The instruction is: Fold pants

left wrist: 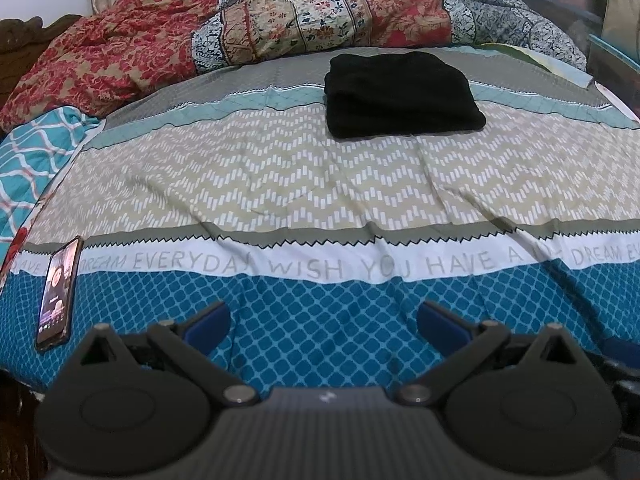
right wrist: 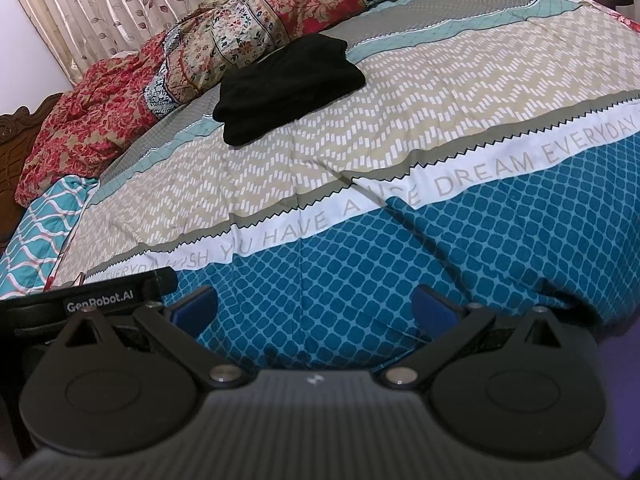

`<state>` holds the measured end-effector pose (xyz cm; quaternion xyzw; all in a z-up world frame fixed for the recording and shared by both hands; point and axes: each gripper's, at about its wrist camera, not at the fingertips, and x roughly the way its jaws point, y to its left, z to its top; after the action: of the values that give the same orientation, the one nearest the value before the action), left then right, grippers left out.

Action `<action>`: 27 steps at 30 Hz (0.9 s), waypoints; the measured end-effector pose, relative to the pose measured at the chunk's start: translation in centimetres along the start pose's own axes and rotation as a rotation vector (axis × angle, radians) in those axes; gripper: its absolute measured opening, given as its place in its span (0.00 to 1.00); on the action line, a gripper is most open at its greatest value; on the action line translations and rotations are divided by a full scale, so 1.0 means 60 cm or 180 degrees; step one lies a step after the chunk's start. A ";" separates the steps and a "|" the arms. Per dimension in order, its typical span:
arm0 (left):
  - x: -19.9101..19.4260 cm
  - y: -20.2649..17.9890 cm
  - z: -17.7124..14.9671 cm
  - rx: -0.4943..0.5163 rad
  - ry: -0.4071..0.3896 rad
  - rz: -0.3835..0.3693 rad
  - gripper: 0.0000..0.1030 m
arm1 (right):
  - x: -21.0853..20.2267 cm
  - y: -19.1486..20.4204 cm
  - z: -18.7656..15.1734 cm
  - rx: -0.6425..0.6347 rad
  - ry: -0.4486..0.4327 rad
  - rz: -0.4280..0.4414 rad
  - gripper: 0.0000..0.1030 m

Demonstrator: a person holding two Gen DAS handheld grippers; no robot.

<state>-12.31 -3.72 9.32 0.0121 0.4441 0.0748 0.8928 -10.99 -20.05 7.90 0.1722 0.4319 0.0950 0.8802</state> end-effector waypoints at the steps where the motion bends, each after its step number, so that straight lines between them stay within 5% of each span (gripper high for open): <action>1: 0.001 0.000 0.000 -0.0003 0.0012 0.0006 1.00 | 0.000 0.000 0.000 0.0001 -0.0002 0.0000 1.00; 27: 0.005 0.003 -0.003 -0.0072 0.0107 0.0035 1.00 | 0.005 -0.004 -0.001 0.0022 0.0029 0.0002 1.00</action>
<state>-12.29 -3.50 8.98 0.0031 0.4581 0.0849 0.8848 -10.84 -20.15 7.59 0.1750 0.4361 0.0945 0.8776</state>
